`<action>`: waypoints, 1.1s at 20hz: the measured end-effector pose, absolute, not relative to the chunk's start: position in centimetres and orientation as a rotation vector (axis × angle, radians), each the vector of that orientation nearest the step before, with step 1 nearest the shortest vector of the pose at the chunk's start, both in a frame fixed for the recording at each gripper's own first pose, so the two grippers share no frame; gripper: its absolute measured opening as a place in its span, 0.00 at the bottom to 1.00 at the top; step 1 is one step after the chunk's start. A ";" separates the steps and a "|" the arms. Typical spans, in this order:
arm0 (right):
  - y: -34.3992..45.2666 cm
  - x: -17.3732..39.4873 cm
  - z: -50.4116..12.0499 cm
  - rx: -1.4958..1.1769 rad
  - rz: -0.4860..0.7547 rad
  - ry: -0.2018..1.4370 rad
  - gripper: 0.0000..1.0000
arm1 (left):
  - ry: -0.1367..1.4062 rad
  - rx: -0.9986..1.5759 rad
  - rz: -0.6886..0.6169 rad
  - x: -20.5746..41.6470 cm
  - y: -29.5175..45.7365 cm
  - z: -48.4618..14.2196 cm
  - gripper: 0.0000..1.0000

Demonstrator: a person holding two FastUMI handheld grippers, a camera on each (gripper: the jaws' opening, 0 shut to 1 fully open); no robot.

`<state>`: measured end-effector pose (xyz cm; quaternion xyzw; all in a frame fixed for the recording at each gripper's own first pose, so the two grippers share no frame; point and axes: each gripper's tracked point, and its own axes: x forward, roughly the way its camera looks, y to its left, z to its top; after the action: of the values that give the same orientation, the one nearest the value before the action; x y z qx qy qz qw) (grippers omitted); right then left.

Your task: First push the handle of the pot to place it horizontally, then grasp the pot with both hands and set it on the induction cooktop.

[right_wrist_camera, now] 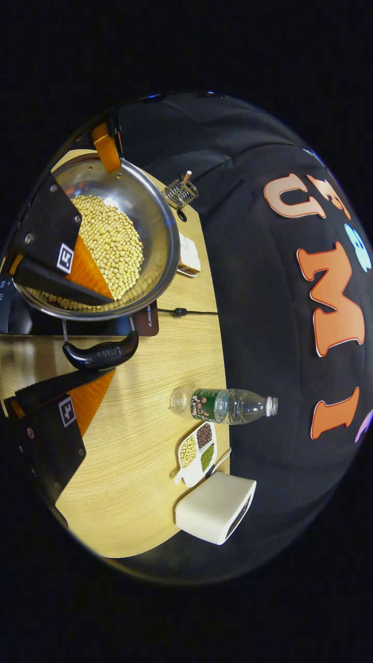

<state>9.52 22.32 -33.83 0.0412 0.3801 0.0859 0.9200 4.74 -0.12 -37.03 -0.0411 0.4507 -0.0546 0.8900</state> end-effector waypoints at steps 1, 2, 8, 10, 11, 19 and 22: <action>22.3 9.3 -33.7 0.081 0.183 0.783 0.76 | 0.926 -0.090 -0.107 4.7 -0.1 -36.8 0.77; 22.2 9.1 -33.5 0.077 0.191 0.782 0.84 | 0.911 -0.092 -0.096 4.8 -0.2 -36.2 0.84; 21.6 8.7 -28.8 0.101 0.212 0.684 0.95 | 0.703 -0.005 -0.080 6.3 -0.5 -28.6 0.99; 20.6 8.8 -26.1 0.092 0.217 0.629 0.94 | 0.611 0.032 -0.083 6.9 -1.0 -24.9 0.98; 19.7 8.8 -24.5 0.076 0.215 0.600 0.95 | 0.568 0.037 -0.084 7.0 -1.4 -23.0 0.96; 9.4 6.1 -10.7 -0.007 0.143 0.316 0.94 | 0.243 0.025 -0.027 4.6 0.5 -6.2 0.98; 5.3 4.2 -6.9 -0.034 0.109 0.243 0.94 | 0.190 -0.035 -0.041 2.1 1.5 -2.1 0.99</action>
<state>4.21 5.34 -6.91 -0.0169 0.1211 0.0542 0.9910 2.12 1.46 -2.06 -0.0177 0.0949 -0.0205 0.9951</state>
